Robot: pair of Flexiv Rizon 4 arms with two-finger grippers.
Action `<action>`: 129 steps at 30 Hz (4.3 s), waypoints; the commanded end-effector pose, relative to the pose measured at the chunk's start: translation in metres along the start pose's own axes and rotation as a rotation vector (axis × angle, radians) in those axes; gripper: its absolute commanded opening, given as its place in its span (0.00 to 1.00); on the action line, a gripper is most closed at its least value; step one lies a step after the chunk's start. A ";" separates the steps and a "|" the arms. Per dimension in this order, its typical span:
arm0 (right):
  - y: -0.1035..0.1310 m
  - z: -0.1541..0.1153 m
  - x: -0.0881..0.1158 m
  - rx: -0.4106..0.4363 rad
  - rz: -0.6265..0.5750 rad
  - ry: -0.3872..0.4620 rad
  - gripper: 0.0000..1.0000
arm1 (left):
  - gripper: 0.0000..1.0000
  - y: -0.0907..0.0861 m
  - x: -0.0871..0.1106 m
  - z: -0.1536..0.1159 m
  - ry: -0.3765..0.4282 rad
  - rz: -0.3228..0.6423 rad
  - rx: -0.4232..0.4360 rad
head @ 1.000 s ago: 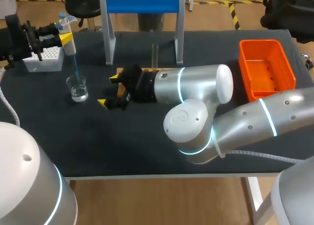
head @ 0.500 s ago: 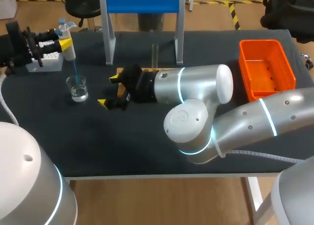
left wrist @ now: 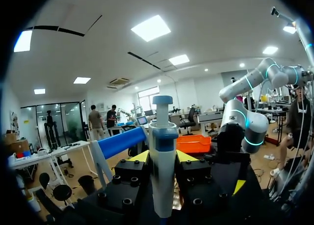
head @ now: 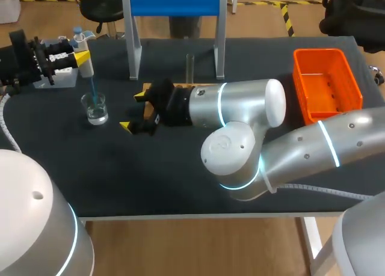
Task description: Invert the test tube, pick up the pipette, mount the tip to pipette, aspirate from beaker and dispense into the tube, eject the tip, return the pipette, and cap with the stopper.
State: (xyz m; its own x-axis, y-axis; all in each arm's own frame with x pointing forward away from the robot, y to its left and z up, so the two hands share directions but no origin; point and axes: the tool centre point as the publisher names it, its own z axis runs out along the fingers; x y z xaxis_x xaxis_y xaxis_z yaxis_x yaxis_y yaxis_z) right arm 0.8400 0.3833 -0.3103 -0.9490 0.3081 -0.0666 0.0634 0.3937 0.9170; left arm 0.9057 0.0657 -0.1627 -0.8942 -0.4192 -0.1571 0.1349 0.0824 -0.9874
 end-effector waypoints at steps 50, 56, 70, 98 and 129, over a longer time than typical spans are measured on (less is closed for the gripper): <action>0.000 0.000 -0.001 0.002 0.000 0.003 1.00 | 0.00 0.029 -0.017 -0.001 0.013 -0.042 -0.003; 0.000 0.000 -0.001 0.002 0.000 0.003 1.00 | 0.00 0.031 -0.018 -0.002 0.011 -0.049 -0.001; 0.000 0.000 -0.001 0.002 0.000 0.003 1.00 | 0.00 0.034 -0.018 -0.002 0.007 -0.058 0.006; 0.000 0.000 -0.001 0.002 0.000 0.003 1.00 | 0.00 0.034 -0.017 -0.003 -0.004 -0.065 -0.002; 0.069 -0.044 -0.029 -0.176 -0.063 0.223 1.00 | 0.00 0.034 -0.017 -0.003 -0.004 -0.065 -0.002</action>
State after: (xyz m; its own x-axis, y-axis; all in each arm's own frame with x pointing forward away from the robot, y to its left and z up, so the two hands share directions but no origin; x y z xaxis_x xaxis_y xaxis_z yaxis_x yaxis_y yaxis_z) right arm 0.8554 0.3832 -0.2373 -0.9620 0.2540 -0.1001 -0.0251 0.2827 0.9589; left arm 0.9253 0.0792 -0.1935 -0.9017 -0.4227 -0.0911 0.0738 0.0570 -0.9956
